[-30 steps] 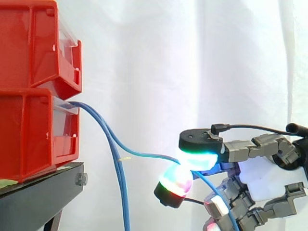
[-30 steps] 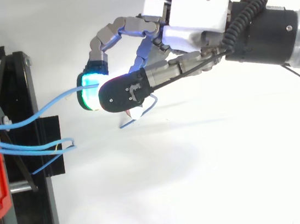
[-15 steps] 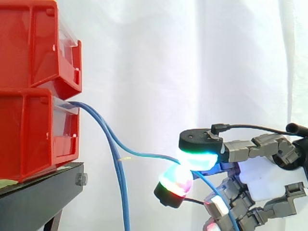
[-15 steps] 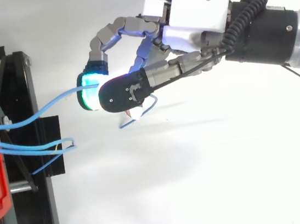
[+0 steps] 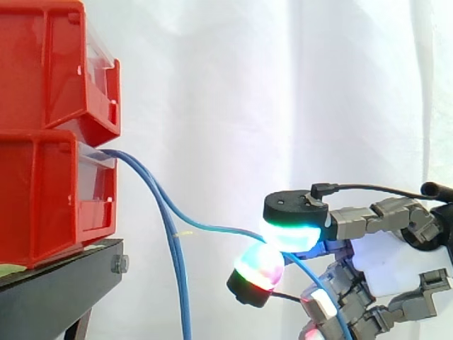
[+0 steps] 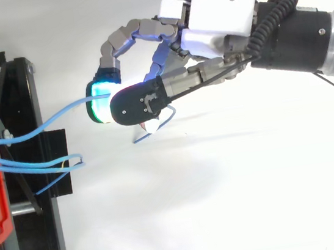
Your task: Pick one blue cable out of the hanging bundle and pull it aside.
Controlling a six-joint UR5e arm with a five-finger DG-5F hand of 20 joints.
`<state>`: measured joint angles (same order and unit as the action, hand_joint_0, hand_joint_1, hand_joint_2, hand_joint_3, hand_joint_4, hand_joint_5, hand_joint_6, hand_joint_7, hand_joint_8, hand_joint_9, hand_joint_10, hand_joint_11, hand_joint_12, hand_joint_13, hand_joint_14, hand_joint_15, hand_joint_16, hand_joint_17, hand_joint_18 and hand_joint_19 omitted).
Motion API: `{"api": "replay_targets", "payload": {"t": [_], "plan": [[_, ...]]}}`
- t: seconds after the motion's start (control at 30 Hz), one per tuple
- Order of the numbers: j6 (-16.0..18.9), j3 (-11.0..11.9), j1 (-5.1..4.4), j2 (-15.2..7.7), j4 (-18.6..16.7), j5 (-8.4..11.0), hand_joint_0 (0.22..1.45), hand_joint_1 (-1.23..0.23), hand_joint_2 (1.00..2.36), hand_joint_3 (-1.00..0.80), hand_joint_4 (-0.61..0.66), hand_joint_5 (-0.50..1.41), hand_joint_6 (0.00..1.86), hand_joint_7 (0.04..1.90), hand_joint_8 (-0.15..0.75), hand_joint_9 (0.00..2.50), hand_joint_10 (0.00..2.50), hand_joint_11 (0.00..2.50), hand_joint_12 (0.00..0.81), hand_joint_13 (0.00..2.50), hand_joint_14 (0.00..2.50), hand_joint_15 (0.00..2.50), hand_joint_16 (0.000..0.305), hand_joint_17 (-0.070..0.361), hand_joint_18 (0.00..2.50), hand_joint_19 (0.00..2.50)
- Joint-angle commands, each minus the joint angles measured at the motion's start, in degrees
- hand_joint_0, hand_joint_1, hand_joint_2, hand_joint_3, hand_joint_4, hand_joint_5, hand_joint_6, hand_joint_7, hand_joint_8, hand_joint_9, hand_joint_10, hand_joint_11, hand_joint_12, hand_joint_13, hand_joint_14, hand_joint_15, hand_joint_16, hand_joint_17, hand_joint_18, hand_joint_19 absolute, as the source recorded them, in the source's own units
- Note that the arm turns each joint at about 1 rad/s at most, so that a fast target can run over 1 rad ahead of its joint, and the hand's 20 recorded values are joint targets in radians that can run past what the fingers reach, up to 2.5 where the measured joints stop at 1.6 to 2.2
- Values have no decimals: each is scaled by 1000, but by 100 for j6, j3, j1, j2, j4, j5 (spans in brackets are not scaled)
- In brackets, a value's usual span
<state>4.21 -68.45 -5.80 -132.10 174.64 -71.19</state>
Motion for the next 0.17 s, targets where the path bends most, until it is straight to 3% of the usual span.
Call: {"api": "replay_targets", "payload": {"t": [0.0,0.13], "plan": [[1,-2,0,0,0,0,546,-812,1218,-15,-261,-42,901,970,270,1270,21,633,329,1024,22,586,61,138,902,378],[1,-2,-8,0,0,0,547,-812,1211,-12,-257,-42,901,966,272,1272,22,643,327,1022,21,579,61,138,901,371]]}}
